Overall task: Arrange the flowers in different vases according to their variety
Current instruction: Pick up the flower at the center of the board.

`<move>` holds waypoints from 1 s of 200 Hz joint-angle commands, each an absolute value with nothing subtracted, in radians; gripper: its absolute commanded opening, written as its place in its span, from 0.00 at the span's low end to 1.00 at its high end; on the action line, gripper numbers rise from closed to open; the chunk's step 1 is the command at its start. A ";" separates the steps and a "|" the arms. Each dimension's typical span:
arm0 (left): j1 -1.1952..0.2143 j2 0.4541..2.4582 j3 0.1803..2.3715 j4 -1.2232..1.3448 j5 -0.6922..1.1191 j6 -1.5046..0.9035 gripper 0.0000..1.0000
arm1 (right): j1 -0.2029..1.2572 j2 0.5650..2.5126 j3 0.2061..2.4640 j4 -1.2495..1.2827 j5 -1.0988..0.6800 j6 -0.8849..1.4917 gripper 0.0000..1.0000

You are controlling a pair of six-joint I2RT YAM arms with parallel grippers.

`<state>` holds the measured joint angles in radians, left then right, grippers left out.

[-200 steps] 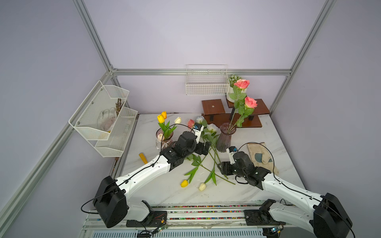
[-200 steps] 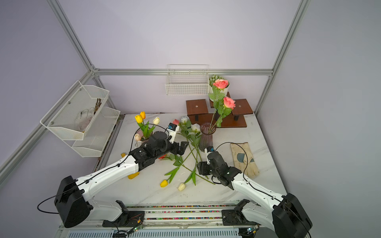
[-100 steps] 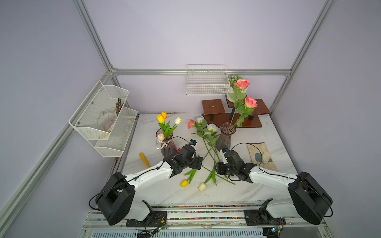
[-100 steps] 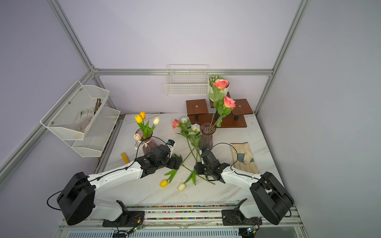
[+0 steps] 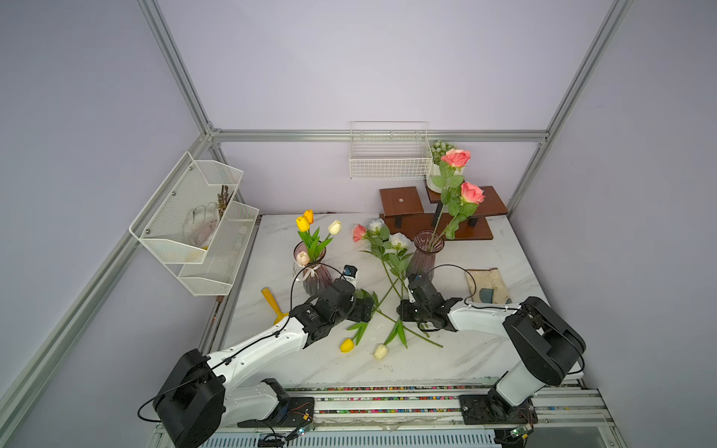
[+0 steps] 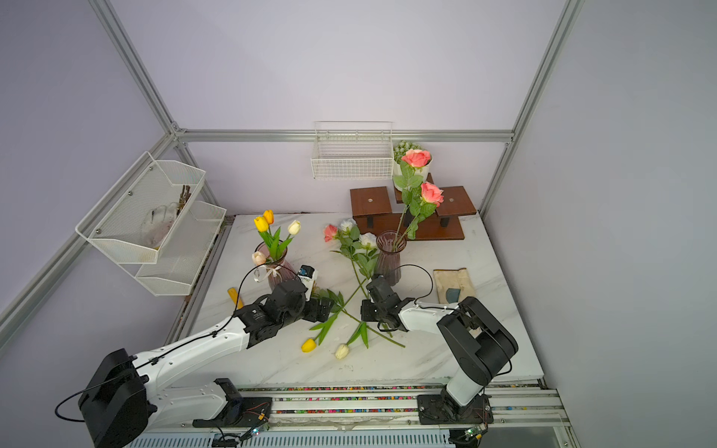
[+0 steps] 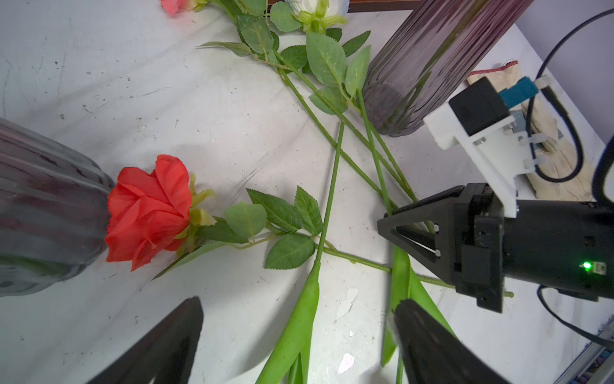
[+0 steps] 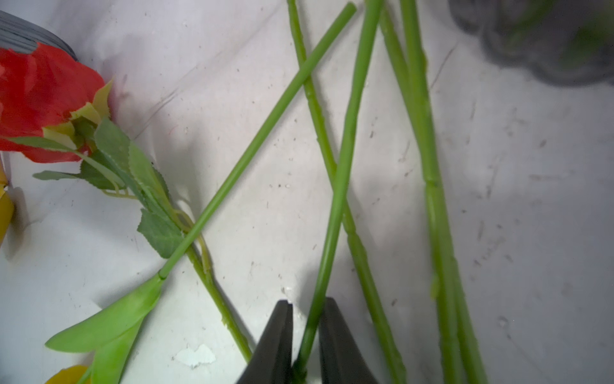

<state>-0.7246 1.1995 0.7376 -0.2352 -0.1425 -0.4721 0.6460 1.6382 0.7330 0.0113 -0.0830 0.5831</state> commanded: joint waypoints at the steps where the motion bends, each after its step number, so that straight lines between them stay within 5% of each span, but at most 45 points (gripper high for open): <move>1: -0.709 1.118 0.734 -0.234 -0.132 -0.497 0.95 | 0.669 1.605 0.770 -0.016 -0.057 0.549 0.06; 13: -0.695 1.082 0.728 -0.232 -0.109 -0.510 0.96 | 0.678 1.574 0.784 -0.049 -0.058 0.524 0.00; 117: -0.429 1.067 0.787 -0.046 0.498 -0.743 1.00 | 0.777 1.383 0.968 -0.330 -0.191 0.170 0.00; 169: -0.382 1.185 0.833 -0.005 0.572 -0.775 1.00 | 0.828 1.385 0.997 -0.393 -0.176 0.111 0.00; 200: -0.326 1.275 0.811 0.133 0.719 -0.848 0.79 | 0.839 1.365 0.996 -0.412 -0.175 0.095 0.00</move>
<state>-0.3645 1.2201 0.8082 -0.0154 0.5720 -0.7742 0.8276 1.3853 0.9783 -0.3721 -0.1768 0.1329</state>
